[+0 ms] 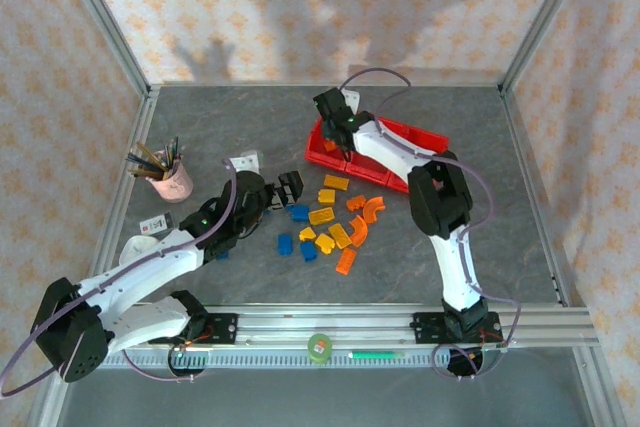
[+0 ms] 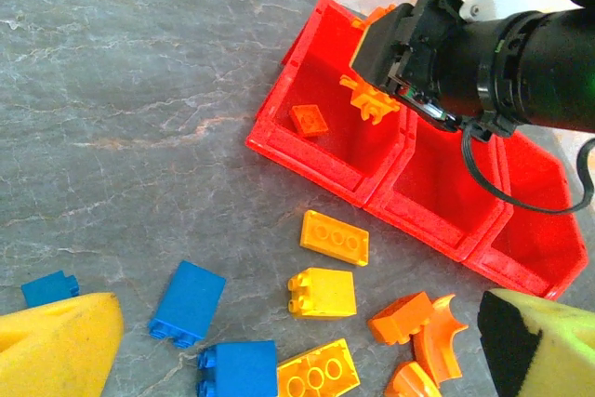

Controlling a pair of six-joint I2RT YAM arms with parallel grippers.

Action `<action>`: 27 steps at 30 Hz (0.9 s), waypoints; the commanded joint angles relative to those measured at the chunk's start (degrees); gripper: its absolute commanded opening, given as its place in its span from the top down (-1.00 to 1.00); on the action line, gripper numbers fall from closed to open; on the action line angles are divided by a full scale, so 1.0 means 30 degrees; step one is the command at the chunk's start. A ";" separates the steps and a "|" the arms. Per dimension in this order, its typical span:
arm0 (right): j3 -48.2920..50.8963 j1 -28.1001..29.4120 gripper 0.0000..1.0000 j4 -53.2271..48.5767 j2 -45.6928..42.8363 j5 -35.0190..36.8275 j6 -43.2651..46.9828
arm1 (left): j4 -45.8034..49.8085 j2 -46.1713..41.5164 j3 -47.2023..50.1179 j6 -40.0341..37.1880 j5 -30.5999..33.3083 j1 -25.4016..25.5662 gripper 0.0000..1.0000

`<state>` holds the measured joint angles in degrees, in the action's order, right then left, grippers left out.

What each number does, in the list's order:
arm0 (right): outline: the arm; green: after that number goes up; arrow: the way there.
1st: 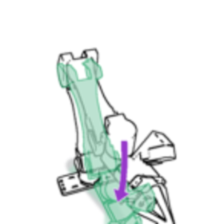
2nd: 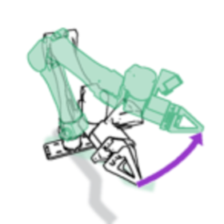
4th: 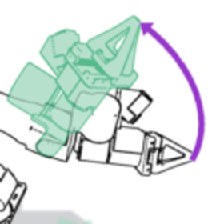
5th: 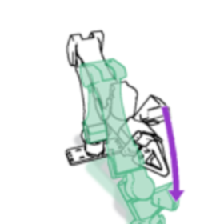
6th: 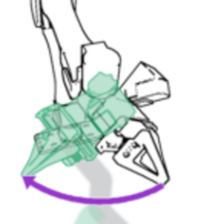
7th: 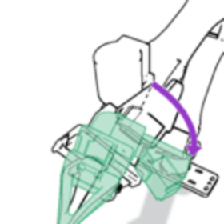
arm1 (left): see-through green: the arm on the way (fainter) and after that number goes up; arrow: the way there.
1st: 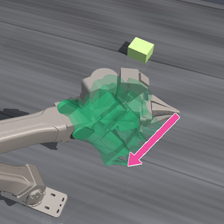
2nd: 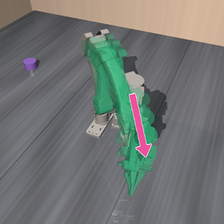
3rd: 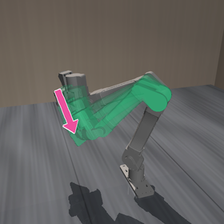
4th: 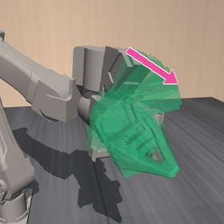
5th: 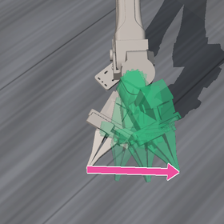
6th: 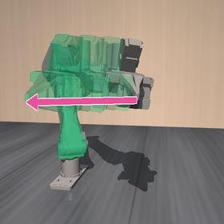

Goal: Sort the legos into containers by color
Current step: Place the lego in the container, then pick up the lego from the bottom-center of the table.

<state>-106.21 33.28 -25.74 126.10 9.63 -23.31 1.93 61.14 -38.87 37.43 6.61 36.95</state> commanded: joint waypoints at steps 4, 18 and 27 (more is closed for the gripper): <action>-0.1252 -0.0340 0.01 -0.1033 -0.0167 -0.0202 0.0444 | -0.0528 0.0330 -0.0706 -0.0377 -0.0289 -0.0213 -0.98; 0.6984 0.1014 -0.34 0.0507 -0.7756 -0.1013 0.0341 | -0.0305 -0.0423 -0.0417 0.0205 -0.2218 -0.0187 -0.98; 1.3285 0.2238 -0.53 0.0187 -1.2173 -0.0897 -0.1276 | -0.0206 -0.0955 0.0452 0.0805 -0.2394 0.1360 -0.98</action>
<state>-70.72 38.76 -24.16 92.99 5.80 -24.53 1.91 59.59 -38.70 38.79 -0.64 38.89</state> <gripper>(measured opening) 0.758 0.992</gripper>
